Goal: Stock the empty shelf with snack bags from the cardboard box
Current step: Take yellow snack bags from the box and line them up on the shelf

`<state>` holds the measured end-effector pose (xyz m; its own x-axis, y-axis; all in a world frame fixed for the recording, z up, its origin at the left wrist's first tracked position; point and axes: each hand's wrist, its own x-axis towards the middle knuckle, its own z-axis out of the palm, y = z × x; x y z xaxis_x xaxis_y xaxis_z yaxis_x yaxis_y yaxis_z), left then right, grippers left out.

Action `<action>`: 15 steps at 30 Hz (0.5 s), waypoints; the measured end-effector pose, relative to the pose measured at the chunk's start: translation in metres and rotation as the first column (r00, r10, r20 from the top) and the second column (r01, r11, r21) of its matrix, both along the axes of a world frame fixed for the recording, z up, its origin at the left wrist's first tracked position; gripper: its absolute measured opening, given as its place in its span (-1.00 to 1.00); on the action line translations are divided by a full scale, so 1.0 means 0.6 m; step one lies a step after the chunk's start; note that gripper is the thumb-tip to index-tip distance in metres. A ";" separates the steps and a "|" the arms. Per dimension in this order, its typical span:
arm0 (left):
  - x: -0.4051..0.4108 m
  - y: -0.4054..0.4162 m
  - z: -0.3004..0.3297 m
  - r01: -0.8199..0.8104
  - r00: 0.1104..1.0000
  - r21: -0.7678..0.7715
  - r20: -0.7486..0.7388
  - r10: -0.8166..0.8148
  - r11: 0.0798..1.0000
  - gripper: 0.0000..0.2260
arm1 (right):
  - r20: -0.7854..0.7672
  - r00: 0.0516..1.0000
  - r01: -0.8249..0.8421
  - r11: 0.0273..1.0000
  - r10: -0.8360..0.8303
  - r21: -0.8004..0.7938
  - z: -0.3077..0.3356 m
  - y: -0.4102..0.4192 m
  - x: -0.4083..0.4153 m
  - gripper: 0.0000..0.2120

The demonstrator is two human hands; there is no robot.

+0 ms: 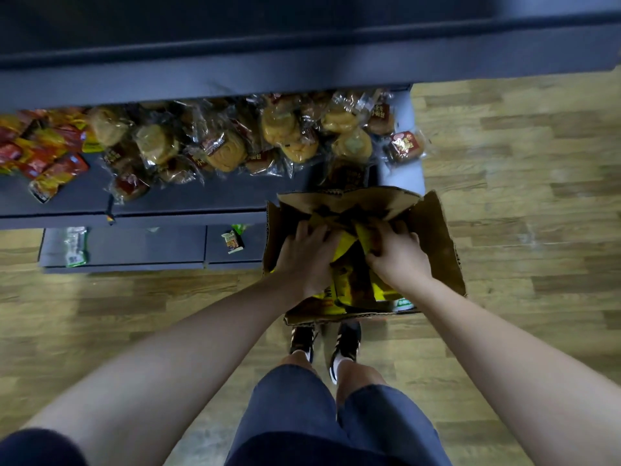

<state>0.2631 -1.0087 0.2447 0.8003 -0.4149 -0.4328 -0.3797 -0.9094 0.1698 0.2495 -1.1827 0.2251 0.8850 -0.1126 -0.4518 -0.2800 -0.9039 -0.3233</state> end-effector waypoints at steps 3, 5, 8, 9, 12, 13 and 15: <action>-0.013 0.008 0.020 -0.028 0.997 -0.047 0.068 0.031 0.998 -0.43 | 0.116 0.992 0.037 0.999 -0.041 0.034 0.025 0.006 -0.019 -0.43; -0.021 0.013 0.032 -0.051 0.991 -0.073 0.118 0.059 0.996 -0.42 | 0.189 0.979 0.064 0.996 -0.074 0.061 0.042 0.008 -0.029 -0.48; -0.034 0.021 0.054 -0.098 0.975 -0.111 0.187 0.118 0.989 -0.39 | 0.280 0.954 0.084 0.992 -0.107 0.092 0.067 0.007 -0.042 -0.50; -0.037 0.023 0.062 -0.110 0.970 -0.131 0.204 0.136 0.985 -0.40 | 0.306 0.946 0.085 0.991 -0.111 0.099 0.075 0.007 -0.045 -0.50; -0.046 0.032 0.084 -0.114 0.950 -0.199 0.265 0.166 0.973 -0.44 | 0.383 0.912 0.098 0.985 -0.145 0.142 0.097 0.007 -0.052 -0.50; -0.048 0.035 0.091 -0.109 0.936 -0.231 0.304 0.178 0.967 -0.45 | 0.414 0.897 0.097 0.982 -0.156 0.160 0.105 0.008 -0.053 -0.50; -0.053 0.039 0.104 -0.124 0.909 -0.285 0.352 0.224 0.950 -0.46 | 0.476 0.864 0.080 0.978 -0.165 0.195 0.120 0.010 -0.055 -0.49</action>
<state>0.2314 -0.9855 0.3070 0.9512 -0.3084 0.0140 -0.3000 -0.9127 0.2773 0.2167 -1.1769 0.2972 0.9802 -0.1976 0.0121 -0.1531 -0.7952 -0.5867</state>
